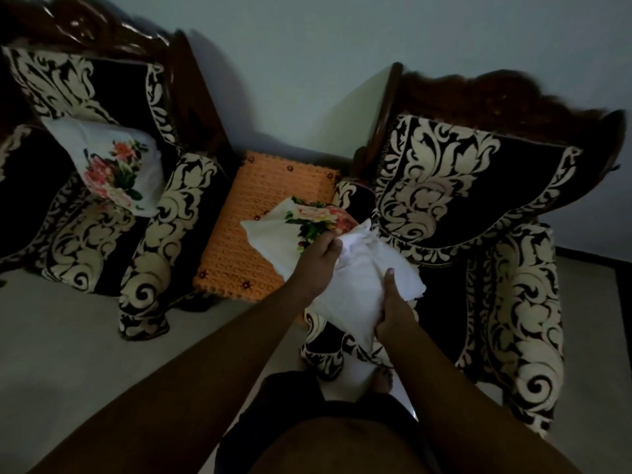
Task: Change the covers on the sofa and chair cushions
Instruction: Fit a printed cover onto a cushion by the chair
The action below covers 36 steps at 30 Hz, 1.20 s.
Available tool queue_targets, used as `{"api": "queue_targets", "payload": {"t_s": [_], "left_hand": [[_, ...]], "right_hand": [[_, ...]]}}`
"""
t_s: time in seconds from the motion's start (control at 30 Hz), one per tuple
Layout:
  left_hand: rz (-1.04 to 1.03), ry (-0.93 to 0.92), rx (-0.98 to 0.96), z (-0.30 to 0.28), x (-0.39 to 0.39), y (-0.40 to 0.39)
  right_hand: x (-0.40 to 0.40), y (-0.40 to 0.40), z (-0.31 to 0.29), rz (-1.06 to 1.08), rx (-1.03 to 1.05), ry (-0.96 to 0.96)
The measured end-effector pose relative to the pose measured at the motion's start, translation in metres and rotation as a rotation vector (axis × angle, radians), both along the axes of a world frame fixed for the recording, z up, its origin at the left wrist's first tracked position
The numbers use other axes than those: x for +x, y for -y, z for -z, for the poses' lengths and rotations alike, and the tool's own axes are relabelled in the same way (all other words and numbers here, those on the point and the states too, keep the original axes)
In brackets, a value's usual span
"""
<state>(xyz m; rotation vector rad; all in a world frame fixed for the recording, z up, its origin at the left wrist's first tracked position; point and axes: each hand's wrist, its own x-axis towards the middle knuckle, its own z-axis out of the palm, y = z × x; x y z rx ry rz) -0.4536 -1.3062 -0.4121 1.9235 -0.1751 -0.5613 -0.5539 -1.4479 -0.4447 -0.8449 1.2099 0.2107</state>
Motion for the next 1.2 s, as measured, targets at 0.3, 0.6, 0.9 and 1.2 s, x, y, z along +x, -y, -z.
{"api": "queue_targets", "payload": {"t_s": [0.3,0.6,0.9,1.2], "left_hand": [[-0.04,-0.051,-0.219,-0.032,0.008,0.017],[0.036,0.36,0.094,-0.057,0.036,0.059],[-0.203,0.222,0.566,-0.026,0.026,0.051],[-0.208,0.259,0.509,-0.021,0.021,0.057]], "right_hand": [[0.017,0.0,-0.028,-0.022,0.092,0.047],[0.056,0.045,-0.057,0.178,0.06,0.251],[0.074,0.108,-0.079,0.29,-0.018,0.442],[0.085,0.123,-0.082,0.25,-0.026,0.518]]}}
